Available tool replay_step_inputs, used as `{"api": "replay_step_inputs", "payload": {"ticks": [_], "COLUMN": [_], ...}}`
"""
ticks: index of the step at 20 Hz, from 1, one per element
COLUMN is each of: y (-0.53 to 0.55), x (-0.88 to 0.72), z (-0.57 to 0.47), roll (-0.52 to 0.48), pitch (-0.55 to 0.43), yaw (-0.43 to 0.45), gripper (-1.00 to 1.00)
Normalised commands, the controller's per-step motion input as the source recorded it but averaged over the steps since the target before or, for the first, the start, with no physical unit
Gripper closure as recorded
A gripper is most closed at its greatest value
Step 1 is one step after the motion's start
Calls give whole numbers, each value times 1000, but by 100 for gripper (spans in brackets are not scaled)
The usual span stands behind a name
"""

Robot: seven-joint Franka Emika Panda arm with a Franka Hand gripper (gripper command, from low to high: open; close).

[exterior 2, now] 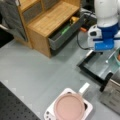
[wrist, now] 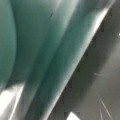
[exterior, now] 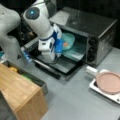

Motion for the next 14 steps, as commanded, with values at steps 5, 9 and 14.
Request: {"api": "replay_step_inputs", "payload": {"ticks": [5,9,14], "y": [108,119,115], "x": [-95,-119,-121], "z": [-47,-21,-17], "roll": [-103,-106,-104], "pitch": [-68,-68,-68], "yaw": [-49,-63,-66], "gripper": [100,100,100]}}
